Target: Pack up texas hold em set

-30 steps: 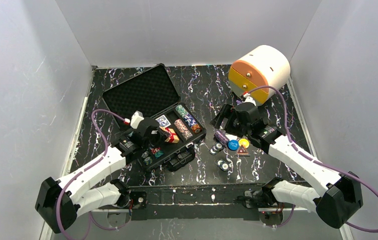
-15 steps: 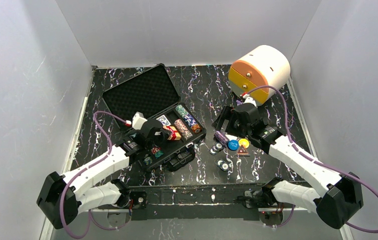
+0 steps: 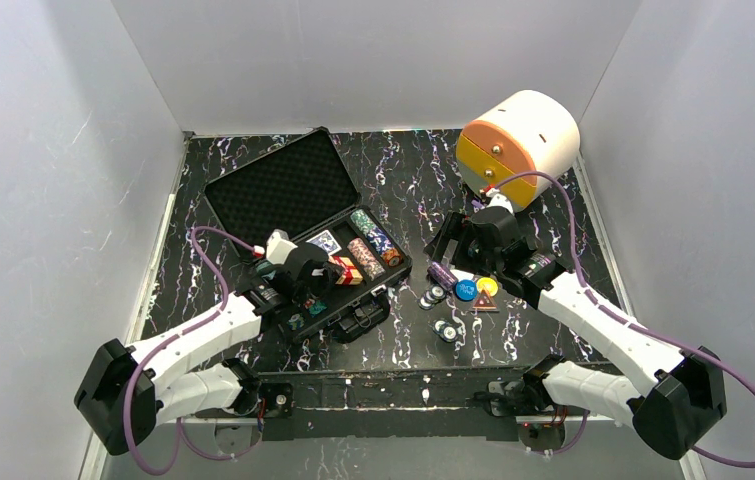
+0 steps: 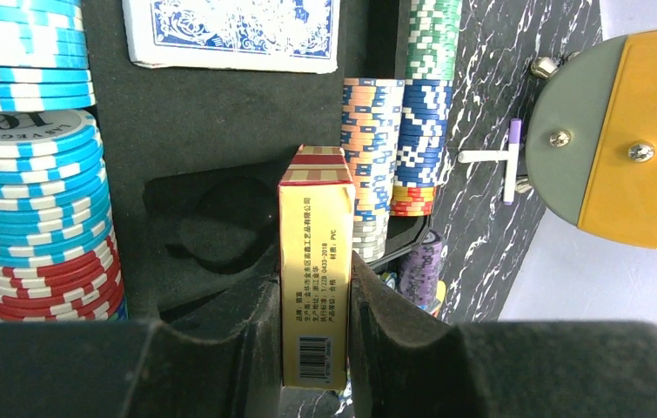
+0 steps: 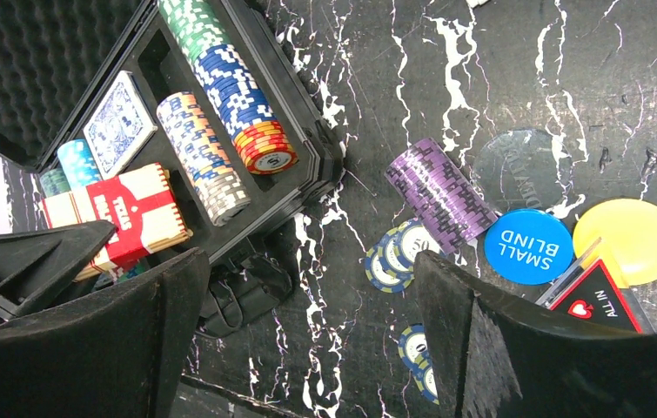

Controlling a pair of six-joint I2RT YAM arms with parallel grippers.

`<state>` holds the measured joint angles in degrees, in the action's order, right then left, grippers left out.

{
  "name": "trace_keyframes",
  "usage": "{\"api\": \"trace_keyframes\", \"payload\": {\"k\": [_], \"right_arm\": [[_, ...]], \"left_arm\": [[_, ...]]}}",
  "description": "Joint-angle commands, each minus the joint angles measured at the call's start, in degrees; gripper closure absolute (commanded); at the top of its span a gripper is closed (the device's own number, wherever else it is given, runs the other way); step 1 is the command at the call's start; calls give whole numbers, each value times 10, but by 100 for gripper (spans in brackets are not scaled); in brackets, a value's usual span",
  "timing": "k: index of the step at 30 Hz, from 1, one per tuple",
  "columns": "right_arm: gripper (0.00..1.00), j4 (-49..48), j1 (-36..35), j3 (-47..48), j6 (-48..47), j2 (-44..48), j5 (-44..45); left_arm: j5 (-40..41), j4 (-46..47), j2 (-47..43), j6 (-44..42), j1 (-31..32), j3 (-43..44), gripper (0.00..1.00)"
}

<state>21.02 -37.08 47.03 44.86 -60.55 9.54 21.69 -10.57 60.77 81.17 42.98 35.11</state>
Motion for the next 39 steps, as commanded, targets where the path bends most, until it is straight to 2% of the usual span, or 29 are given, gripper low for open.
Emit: {"api": "trace_keyframes", "payload": {"k": [1,11,18,23,29,39], "right_arm": [[5,2,3,7,1,8,8],[5,12,2,4,5,8,8],[5,8,2,-1,10,7,10],[5,8,2,6,9,-7,5],[5,9,2,2,10,-6,5],[5,7,2,0,11,-3,4]], "left_arm": [[25,26,0,4,2,-11,76],[5,43,15,11,3,-26,76],[-11,17,-23,58,5,-68,77],[-4,-23,-32,69,5,-60,78],[-28,-28,-39,83,4,-68,78],[-87,22,-42,96,4,-91,78]]}}
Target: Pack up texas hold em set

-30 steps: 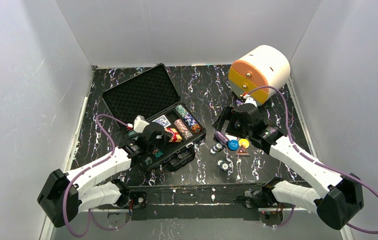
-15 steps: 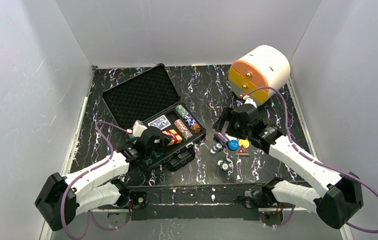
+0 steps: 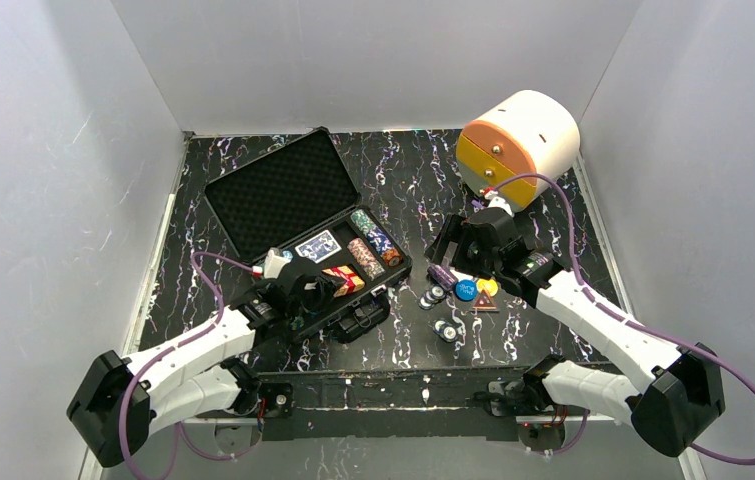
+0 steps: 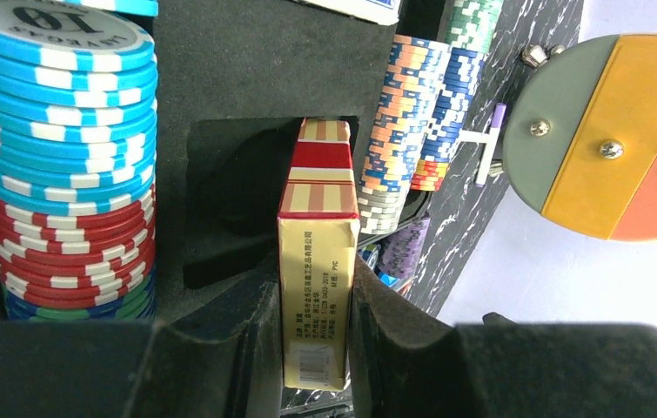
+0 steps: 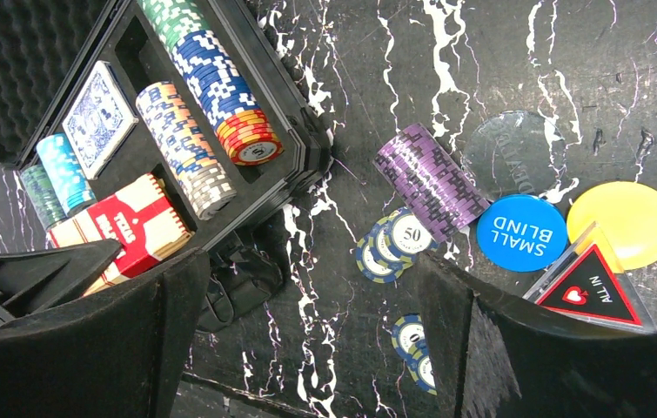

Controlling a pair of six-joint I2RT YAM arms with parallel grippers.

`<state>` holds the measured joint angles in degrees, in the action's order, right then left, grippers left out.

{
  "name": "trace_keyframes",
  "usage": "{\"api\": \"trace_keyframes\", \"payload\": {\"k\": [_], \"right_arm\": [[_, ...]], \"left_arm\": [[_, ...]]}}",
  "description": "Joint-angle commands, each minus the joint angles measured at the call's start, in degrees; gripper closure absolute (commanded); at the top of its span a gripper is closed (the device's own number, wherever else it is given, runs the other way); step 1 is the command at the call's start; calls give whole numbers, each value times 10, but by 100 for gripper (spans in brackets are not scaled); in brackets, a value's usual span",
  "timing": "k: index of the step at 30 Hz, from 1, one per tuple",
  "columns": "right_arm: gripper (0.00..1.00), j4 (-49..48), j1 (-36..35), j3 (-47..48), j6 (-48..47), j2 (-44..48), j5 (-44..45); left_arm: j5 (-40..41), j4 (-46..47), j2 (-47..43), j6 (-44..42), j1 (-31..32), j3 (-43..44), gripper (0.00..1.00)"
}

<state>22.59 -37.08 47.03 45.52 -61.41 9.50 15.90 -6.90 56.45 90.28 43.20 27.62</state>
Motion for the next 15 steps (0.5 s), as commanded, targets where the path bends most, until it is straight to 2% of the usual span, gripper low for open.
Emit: {"api": "trace_keyframes", "payload": {"k": [1,6,12,15], "right_arm": [[5,-8,2,1,5,5,4],[5,-5,2,0,5,10,6],[6,-6,2,1,-3,11,-3],[6,-10,2,2,-5,7,-13]], "left_arm": [[-28,-21,4,4,2,-15,78],[-15,3,9,-14,-1,-24,77],[-27,23,44,-94,-14,6,77],[-43,102,32,-106,-19,-26,77]]}}
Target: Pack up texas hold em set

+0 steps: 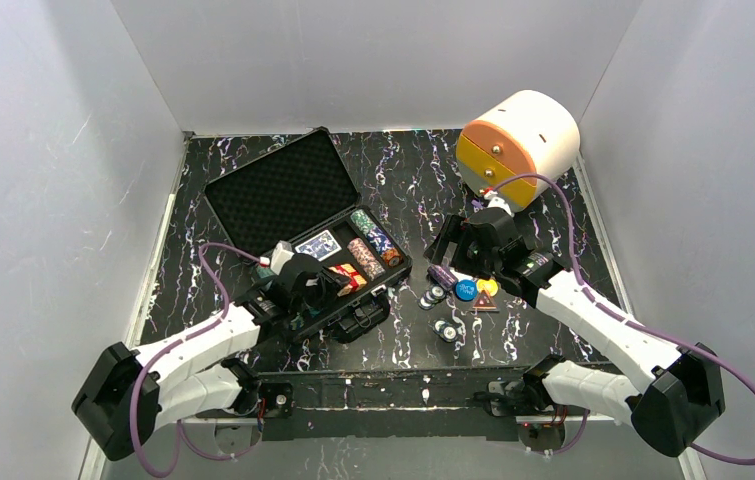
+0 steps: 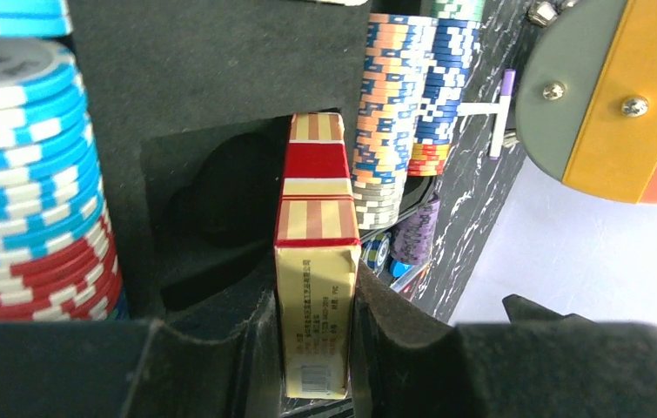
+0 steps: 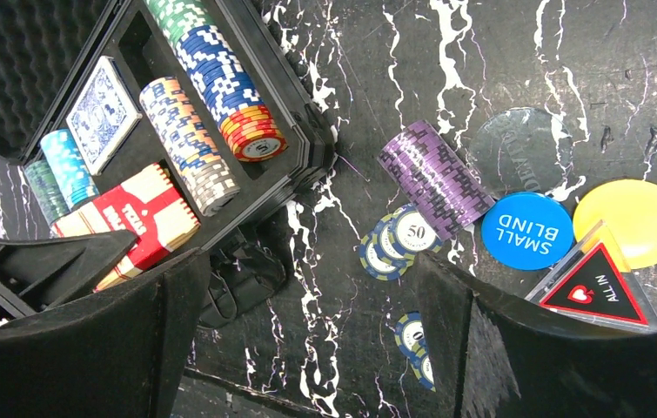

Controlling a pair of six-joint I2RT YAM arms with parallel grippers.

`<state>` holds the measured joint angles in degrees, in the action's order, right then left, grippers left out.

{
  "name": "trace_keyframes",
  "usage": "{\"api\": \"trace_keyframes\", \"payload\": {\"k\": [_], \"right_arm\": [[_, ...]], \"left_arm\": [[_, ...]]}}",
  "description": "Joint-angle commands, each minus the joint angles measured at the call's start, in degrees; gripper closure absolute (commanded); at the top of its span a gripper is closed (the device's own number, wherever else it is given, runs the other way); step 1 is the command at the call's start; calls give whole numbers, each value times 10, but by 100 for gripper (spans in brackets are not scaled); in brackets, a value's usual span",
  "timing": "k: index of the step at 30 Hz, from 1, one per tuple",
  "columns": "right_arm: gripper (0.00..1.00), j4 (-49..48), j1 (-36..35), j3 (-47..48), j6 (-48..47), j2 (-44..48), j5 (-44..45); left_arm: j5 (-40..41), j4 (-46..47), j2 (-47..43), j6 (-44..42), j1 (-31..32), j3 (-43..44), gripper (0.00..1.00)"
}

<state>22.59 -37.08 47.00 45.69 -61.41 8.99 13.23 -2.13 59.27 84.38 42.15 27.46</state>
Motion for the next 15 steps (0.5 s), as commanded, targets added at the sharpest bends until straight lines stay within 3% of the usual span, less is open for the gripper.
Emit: {"api": "trace_keyframes", "payload": {"k": [1,10,13,15], "right_arm": [[6,-10,2,2,-6,5,-9],[6,-12,3,2,-5,-4,-10],[6,-13,2,4,-4,-7,-10],[6,-14,2,3,-3,-6,-11]], "left_arm": [[-24,77,0,-49,-14,-36,78],[-155,177,39,-83,-78,-77,78],[-146,128,46,-95,-79,-58,76],[-98,23,40,-102,-79,-28,75]]}}
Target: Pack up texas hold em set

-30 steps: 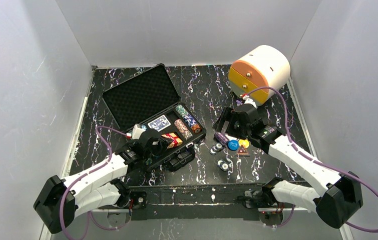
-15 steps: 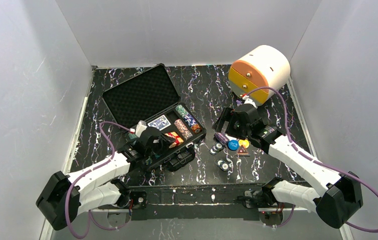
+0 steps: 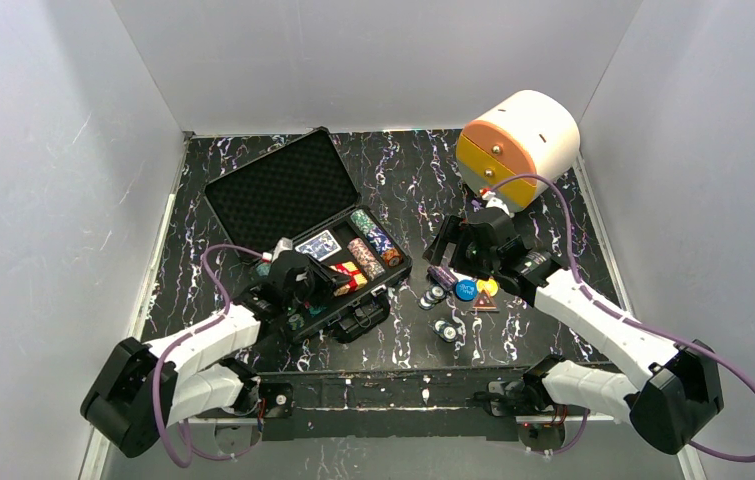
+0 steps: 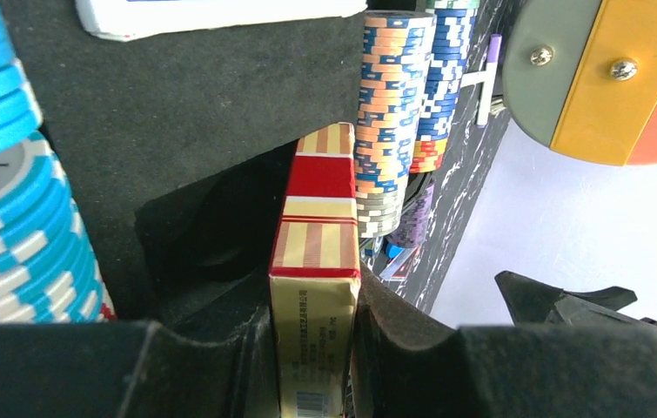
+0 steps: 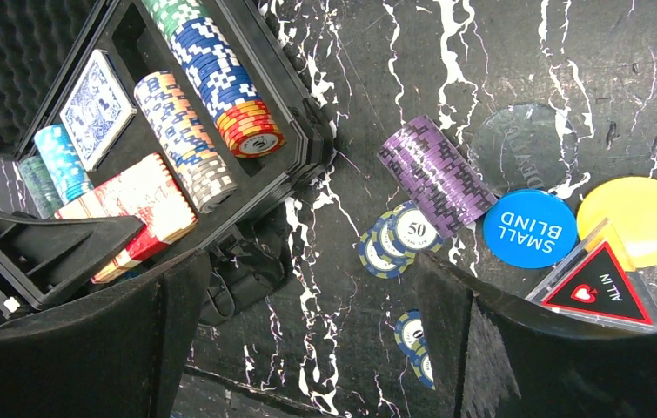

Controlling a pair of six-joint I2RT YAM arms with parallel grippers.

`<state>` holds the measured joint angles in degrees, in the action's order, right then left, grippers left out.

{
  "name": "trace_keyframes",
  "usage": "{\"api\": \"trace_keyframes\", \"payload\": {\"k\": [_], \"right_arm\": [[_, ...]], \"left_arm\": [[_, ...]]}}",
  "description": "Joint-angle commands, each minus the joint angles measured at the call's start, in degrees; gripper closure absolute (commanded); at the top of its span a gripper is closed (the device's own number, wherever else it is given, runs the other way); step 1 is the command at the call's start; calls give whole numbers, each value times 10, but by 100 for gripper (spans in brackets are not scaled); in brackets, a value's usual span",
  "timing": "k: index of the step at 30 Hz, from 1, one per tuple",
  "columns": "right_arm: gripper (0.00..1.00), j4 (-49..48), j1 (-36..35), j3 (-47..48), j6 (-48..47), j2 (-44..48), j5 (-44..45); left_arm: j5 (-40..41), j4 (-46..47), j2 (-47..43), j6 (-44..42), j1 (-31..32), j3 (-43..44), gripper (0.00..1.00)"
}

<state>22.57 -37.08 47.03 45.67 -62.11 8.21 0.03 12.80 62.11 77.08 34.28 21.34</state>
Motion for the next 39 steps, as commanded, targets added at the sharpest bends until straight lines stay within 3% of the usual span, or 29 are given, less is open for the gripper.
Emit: {"api": "trace_keyframes", "payload": {"k": [1,5,12,15,22,29,39], "right_arm": [[6,-15,2,1,-3,1,-4],[6,-17,2,-2,-3,-4,-7],[6,-24,2,2,-15,-14,-27],[6,-22,2,3,-20,-14,-29],[6,-27,2,0,-19,-13,-34],[6,-25,2,5,-22,-19,-33],[6,-24,2,3,-16,-15,-31]], "left_arm": [[52,-166,7,-30,-1,45,75],[61,-175,-22,-32,-1,42,66],[30,-196,-12,-24,-1,87,31],[25,-234,-5,-24,-1,121,25],[63,-335,-28,-22,-1,164,20],[78,-378,-36,-45,-1,180,17],[95,-381,-22,-73,-1,183,31]]}}
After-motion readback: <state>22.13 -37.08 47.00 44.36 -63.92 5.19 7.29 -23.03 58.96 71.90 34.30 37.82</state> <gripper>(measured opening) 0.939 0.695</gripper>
